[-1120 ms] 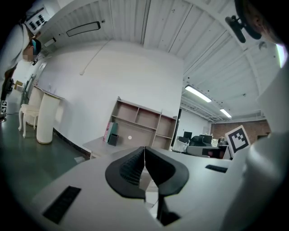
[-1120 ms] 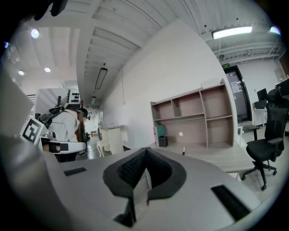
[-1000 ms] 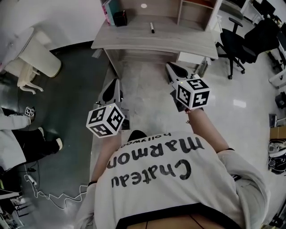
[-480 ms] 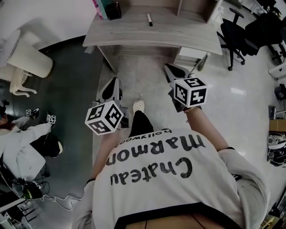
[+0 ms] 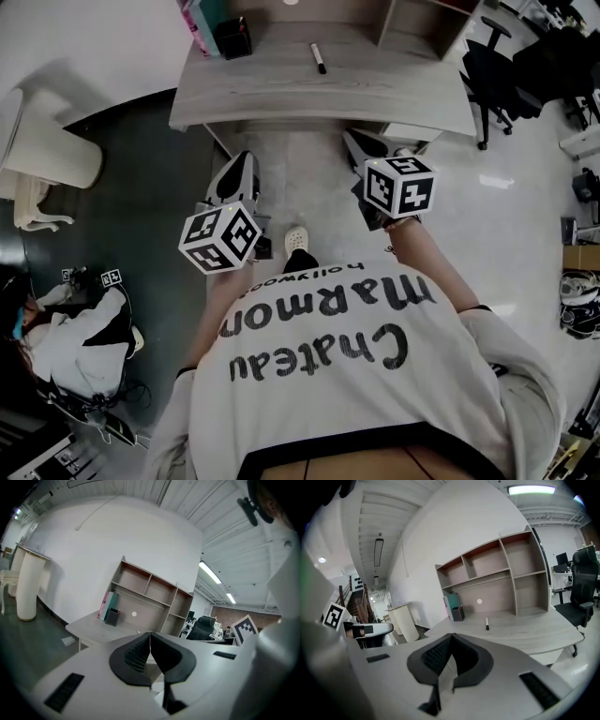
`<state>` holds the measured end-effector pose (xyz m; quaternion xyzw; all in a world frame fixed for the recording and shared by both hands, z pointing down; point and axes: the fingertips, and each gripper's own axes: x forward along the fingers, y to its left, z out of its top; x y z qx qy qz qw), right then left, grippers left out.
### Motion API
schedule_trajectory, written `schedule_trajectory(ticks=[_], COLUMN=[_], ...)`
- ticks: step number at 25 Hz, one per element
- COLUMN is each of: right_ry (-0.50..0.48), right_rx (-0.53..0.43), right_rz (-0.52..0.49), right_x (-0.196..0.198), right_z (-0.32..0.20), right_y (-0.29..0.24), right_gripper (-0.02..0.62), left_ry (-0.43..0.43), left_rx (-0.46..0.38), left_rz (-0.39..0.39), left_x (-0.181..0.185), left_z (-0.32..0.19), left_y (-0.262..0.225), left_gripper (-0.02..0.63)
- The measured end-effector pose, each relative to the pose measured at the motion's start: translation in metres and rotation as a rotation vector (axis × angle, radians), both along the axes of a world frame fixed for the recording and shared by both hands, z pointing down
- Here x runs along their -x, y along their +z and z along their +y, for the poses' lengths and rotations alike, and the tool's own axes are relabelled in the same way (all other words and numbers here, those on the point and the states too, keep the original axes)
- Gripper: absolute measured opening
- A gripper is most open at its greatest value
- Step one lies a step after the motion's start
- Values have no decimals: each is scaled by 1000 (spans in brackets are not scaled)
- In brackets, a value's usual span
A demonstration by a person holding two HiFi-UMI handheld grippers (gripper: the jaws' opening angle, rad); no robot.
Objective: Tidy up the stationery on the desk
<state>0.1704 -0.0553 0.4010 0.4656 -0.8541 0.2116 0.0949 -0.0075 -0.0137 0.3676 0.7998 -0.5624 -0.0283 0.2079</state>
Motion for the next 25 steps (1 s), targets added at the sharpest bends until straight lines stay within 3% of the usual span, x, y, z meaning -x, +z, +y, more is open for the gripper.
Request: schedule_trajectory(ticks=[15, 25], right_ry=[110, 191], right_rx=[-37, 63], right_rz=[-13, 14], right_x=[37, 30], right_z=[-125, -141], right_y=[-24, 23], right_gripper=[9, 9], left_ry=[92, 183], left_rx=[-36, 57], left_rz=[-11, 9], left_x=[48, 39], left_z=[-143, -173], left_y=[-26, 18], left_gripper=[17, 17])
